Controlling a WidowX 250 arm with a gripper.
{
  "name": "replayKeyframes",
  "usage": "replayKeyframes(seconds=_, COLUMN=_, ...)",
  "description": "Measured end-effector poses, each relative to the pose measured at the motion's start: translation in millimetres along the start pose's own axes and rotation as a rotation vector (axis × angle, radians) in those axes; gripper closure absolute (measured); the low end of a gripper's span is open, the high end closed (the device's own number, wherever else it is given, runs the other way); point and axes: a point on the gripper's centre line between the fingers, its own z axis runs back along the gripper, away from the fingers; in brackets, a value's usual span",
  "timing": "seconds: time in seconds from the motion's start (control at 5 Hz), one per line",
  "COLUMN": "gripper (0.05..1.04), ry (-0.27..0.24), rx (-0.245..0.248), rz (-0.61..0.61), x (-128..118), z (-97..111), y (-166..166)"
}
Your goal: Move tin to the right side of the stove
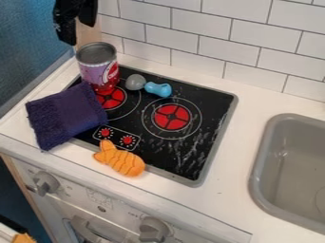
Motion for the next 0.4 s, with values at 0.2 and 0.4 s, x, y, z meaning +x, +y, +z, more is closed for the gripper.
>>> replayKeyframes(seconds=0.2, gripper=0.085, ry=0.007, rx=0.002, rz=-0.043, x=4.3, z=-13.1, y=-5.0)
replayKeyframes(seconds=0.4, gripper=0.085, ry=0.007, rx=0.003, rz=-0.08, x=7.8, z=-17.3, y=-3.5)
